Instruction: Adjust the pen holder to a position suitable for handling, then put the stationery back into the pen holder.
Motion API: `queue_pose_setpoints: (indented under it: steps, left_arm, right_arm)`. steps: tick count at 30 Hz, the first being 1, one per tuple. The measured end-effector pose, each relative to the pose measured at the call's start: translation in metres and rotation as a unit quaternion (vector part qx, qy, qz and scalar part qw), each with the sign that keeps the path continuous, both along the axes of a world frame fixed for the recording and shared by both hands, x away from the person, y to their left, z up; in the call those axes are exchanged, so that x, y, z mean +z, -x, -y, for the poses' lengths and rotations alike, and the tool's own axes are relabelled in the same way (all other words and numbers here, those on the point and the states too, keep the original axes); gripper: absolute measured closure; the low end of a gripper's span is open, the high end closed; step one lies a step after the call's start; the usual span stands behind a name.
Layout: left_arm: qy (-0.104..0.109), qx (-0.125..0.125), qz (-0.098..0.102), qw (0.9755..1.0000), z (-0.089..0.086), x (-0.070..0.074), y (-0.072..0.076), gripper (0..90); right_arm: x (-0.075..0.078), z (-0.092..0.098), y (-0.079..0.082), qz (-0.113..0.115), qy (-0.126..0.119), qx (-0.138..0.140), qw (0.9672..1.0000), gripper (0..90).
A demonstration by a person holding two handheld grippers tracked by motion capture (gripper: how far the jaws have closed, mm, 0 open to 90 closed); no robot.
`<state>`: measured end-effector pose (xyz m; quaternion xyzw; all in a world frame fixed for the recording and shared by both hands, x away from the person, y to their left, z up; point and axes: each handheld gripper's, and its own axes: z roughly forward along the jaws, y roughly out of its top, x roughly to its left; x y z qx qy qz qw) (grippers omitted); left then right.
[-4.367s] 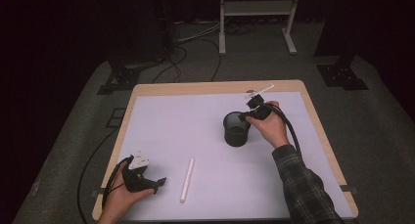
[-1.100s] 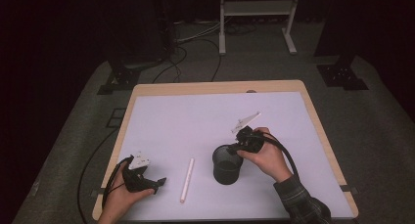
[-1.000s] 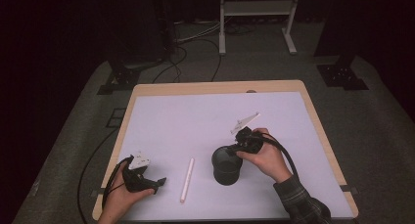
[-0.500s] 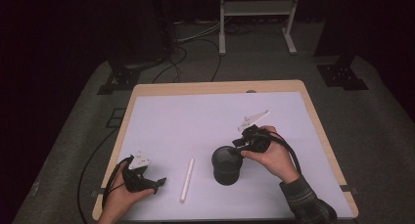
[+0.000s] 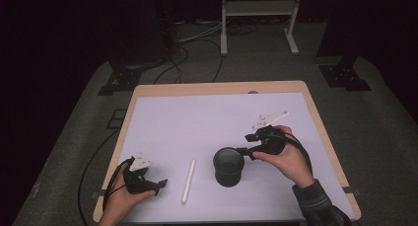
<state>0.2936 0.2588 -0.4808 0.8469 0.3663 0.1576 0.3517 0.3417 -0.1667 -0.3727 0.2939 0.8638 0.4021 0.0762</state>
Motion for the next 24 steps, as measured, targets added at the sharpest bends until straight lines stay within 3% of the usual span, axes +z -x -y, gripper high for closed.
queue_pose_setpoints:
  steps: [12,24]
  left_arm:
    - [0.000,0.000,0.001,1.0000,0.000,0.000,0.000,0.0]
    - [0.000,0.000,0.003,1.0000,0.000,0.000,0.000,0.0]
  right_arm:
    - [-0.002,0.026,0.005,0.000,-0.019,-0.029,0.9994,33.9]
    - [-0.008,0.052,0.010,0.012,-0.022,-0.056,0.9981,29.3]
